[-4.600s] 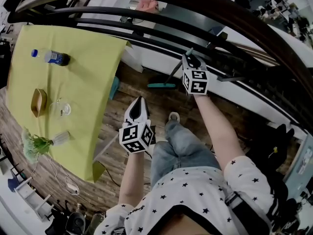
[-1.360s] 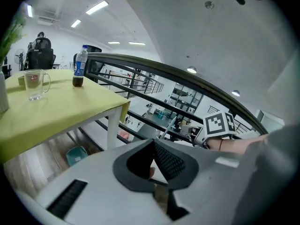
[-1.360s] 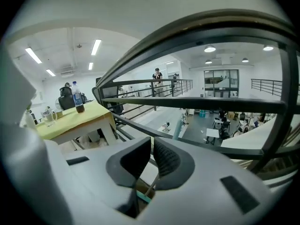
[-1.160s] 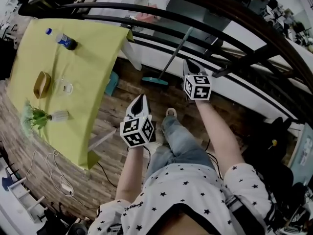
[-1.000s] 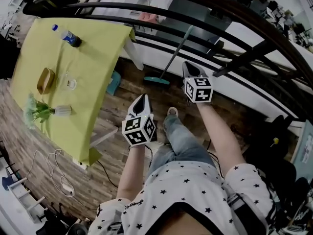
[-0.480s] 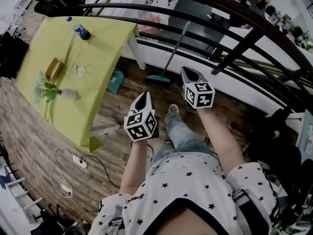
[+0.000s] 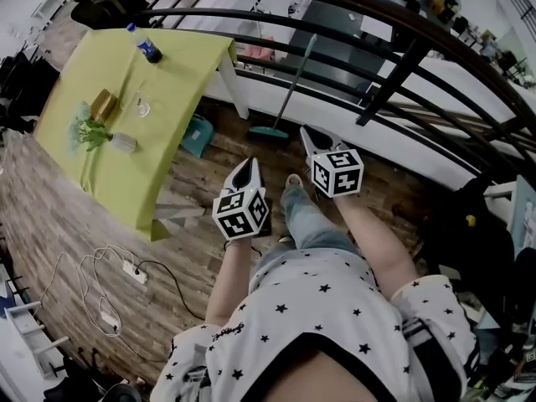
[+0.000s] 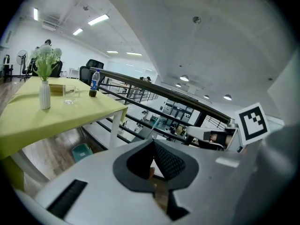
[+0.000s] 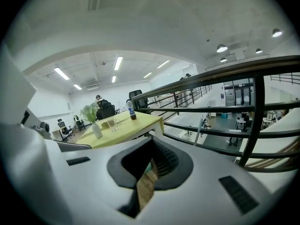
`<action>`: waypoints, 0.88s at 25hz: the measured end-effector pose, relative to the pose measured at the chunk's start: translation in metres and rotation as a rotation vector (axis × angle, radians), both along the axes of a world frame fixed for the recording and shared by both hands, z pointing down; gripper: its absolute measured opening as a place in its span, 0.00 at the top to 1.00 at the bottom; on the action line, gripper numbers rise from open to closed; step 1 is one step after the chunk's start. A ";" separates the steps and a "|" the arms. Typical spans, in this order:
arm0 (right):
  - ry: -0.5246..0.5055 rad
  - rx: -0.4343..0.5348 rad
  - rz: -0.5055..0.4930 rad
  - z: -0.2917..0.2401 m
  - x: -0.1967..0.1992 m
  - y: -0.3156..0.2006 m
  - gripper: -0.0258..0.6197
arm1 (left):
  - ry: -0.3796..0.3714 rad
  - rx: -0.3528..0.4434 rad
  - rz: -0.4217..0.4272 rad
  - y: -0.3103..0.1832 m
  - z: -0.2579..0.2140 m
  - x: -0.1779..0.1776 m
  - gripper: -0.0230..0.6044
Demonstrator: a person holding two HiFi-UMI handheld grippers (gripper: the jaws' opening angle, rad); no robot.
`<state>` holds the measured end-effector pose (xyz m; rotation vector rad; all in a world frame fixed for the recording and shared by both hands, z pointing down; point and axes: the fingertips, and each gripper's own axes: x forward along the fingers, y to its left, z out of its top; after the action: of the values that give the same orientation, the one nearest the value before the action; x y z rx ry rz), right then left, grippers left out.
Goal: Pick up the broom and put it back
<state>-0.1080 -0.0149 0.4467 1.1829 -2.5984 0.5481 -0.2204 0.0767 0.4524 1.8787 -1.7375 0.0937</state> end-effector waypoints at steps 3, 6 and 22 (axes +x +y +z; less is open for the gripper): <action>-0.016 0.001 -0.012 -0.011 0.007 0.023 0.97 | -0.003 0.015 0.013 0.018 -0.011 0.011 0.94; -0.030 0.009 -0.018 -0.022 0.012 0.046 0.97 | -0.009 0.026 0.030 0.035 -0.019 0.020 0.94; -0.058 0.057 -0.070 -0.044 0.021 0.133 0.97 | -0.025 0.048 0.044 0.111 -0.029 0.025 0.95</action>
<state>-0.0867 0.1184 0.4029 1.1032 -2.7098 0.5050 -0.1954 0.1877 0.4232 1.9588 -1.7291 0.0931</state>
